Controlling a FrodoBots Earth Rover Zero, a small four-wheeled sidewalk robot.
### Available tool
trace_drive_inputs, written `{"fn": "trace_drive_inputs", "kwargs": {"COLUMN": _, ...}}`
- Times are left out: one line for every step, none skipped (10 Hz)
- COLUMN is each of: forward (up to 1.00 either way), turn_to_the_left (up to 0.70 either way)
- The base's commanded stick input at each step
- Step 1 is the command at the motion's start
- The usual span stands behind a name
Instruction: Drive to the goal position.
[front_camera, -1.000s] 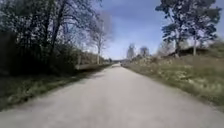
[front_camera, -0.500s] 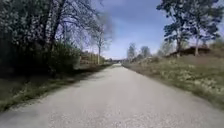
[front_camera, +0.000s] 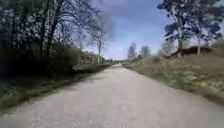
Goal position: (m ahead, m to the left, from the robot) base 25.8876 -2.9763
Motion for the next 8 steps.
{"fn": "trace_drive_inputs", "kwargs": {"forward": 0.85, "turn_to_the_left": 0.00}}
{"fn": "trace_drive_inputs", "kwargs": {"forward": 0.85, "turn_to_the_left": 0.00}}
{"fn": "trace_drive_inputs", "kwargs": {"forward": 0.85, "turn_to_the_left": 0.00}}
{"fn": "trace_drive_inputs", "kwargs": {"forward": 0.85, "turn_to_the_left": 0.00}}
{"fn": "trace_drive_inputs", "kwargs": {"forward": 0.85, "turn_to_the_left": 0.00}}
{"fn": "trace_drive_inputs", "kwargs": {"forward": 0.85, "turn_to_the_left": 0.00}}
{"fn": "trace_drive_inputs", "kwargs": {"forward": 0.85, "turn_to_the_left": 0.00}}
{"fn": "trace_drive_inputs", "kwargs": {"forward": 0.85, "turn_to_the_left": 0.00}}
